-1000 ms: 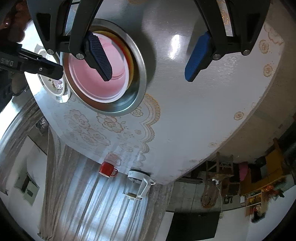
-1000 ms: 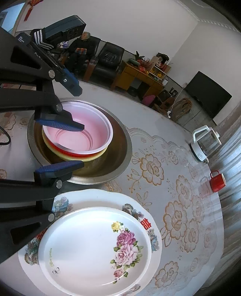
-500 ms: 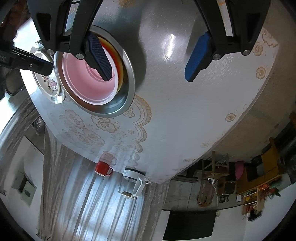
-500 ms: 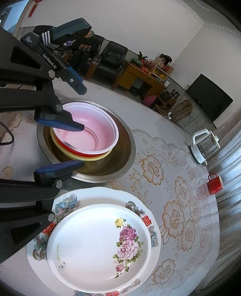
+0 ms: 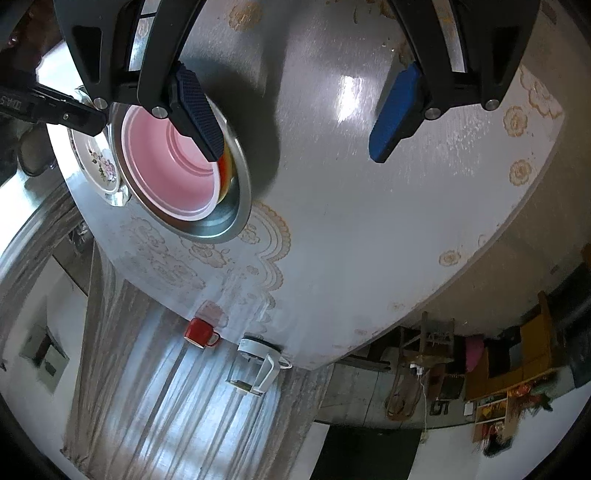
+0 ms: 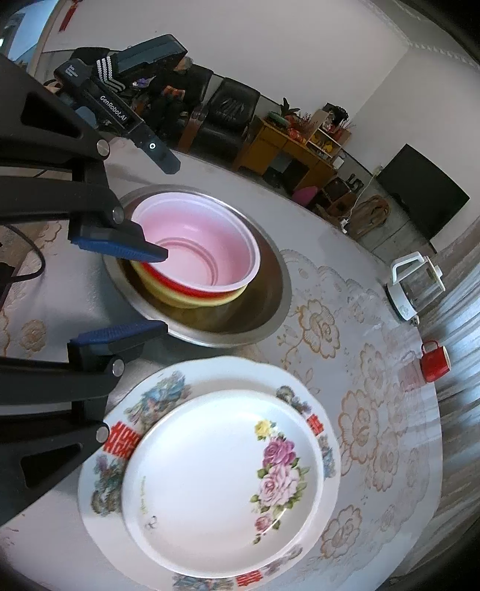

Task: Organize plates and bowls
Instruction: 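Move the right gripper to the steel basin rim and close on it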

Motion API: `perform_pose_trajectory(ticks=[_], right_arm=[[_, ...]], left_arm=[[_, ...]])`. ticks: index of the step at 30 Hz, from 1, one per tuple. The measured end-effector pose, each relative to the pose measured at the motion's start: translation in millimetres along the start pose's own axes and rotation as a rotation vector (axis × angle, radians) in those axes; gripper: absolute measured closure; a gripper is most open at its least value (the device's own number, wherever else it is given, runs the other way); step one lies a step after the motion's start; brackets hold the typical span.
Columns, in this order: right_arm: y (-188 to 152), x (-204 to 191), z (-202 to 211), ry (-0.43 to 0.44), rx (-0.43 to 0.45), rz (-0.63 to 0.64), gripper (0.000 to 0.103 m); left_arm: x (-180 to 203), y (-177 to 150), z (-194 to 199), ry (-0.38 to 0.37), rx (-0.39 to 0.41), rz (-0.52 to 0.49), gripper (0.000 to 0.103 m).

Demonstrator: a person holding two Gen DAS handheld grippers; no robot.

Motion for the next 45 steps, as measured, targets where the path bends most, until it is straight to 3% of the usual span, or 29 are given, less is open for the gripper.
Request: perform_pose_trajectory(ticks=[16, 39, 45], right_arm=[[-17.7, 9.2, -8.5, 0.001, -0.03, -0.052, 0.069], [-2.5, -5.2, -33.1, -0.007, 0.0, -0.045, 0.071], [0.2, -7.9, -35.9, -0.018, 0.016, -0.036, 0.069]], left_arm=[[2.0, -1.3, -10.2, -0.017, -0.034, 0.001, 0.022], [4.9, 10.1, -40.7, -0.009, -0.094, -0.005, 0.019], [2.2, 16.6, -49.0, -0.043, -0.11, 0.023, 0.019]])
Point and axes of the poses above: each gripper's, at about its wrist camera, not at the fingertips, and z roughly against the way its jaws point, x to its right, y to its top, the point moved 5 cm from there along -z, roughly the way its jaws point, and after that the axes turned 1 degree about -x, right-handed, at the moved point
